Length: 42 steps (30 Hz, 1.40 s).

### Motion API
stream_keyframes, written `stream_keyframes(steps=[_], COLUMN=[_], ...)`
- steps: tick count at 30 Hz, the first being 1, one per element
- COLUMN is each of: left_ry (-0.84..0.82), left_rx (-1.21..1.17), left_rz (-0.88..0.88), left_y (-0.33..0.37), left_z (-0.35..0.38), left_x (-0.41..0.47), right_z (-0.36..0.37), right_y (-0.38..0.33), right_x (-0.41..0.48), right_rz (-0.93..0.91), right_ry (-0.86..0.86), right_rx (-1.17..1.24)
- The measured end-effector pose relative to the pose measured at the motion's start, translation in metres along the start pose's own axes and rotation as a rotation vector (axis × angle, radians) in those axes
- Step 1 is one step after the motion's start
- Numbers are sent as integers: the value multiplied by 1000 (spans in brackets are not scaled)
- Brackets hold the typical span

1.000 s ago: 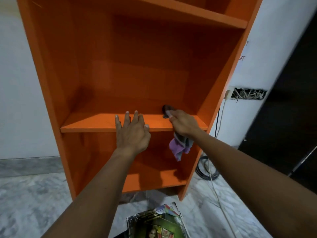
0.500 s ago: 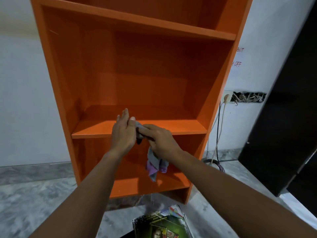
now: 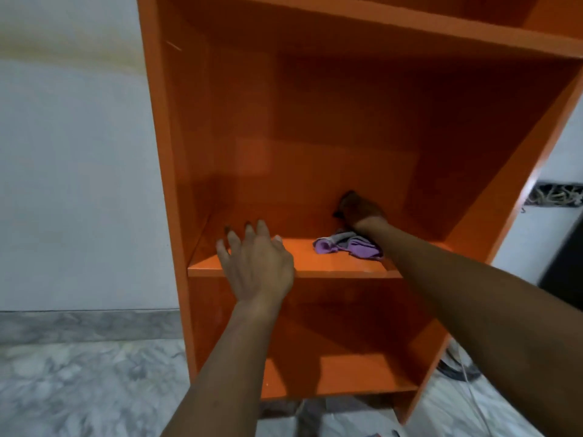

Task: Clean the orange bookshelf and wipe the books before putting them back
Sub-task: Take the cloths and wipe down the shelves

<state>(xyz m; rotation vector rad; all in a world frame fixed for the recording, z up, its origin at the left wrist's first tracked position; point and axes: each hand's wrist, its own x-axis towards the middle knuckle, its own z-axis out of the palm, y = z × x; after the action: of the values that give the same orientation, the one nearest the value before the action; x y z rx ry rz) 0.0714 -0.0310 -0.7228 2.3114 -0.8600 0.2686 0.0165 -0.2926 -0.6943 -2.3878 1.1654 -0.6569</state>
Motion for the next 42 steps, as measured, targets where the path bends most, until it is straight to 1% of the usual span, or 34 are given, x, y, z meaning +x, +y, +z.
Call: stream_keyframes(steps=[2, 5, 8, 10, 12, 13, 15, 17, 21, 23, 24, 26, 28, 30, 32, 33, 35, 37, 38, 42], left_ry=[35, 61, 24, 0, 0, 4, 7, 11, -21, -53, -63, -81, -107, -139, -164, -172, -183, -197, -205, -227], left_rx=[-78, -163, -274, -352, -390, -401, -425, -443, -403, -344, -315, -270, -223, -176, -135, -116, -70, -47, -48, -102], left_rz=[-9, 14, -38, -62, -43, -21, 21, 49, 104, 132, 147, 163, 179, 193, 195, 193, 197, 196, 190, 153], left_y=[-2, -7, -6, -6, -8, -10, -14, -19, -26, -29, -30, -32, -31, -29, -26, -24, -22, -20, -19, -16], left_z=[2, 1, -5, -8, -10, -10, -12, -15, -19, -20, -21, -23, -24, -25, -25, -24, -21, -17, -15, -11], left_x=[1, -1, 2, 5, 4, 3, 1, -3, -16, -23, -26, -32, -35, -36, -37, -36, -35, -33, -31, -29], right_z=[22, 41, 45, 48, 50, 49, 46, 40, 25, 14, 8, -6, -20, -33, -40, -41, -36, -27, -21, -2], right_y=[-3, -20, -54, -70, -80, -84, -88, -87, -74, -62, -54, -38, -23, -12, 2, 11, 22, 21, 16, -11], right_x=[25, 40, 13, -6, -28, -40, -64, -84, -133, -152, -159, -167, -173, -174, -168, -163, -160, -162, -165, -172], right_rz=[13, -63, -173, -250, -327, -403, -510, -545, -747, -802, -797, -722, -614, -506, -339, -236, -79, -80, -112, -236], right_ry=[-127, -222, -285, -331, -381, -393, -406, -391, -308, -238, -208, -129, -8, 137, 258, 290, 254, 209, 206, 139], right_rx=[14, -15, -20, -67, -93, -106, -118, -96, -24, 1, 1, 11, 69, 176, 216, 182, -9, -225, -280, -212])
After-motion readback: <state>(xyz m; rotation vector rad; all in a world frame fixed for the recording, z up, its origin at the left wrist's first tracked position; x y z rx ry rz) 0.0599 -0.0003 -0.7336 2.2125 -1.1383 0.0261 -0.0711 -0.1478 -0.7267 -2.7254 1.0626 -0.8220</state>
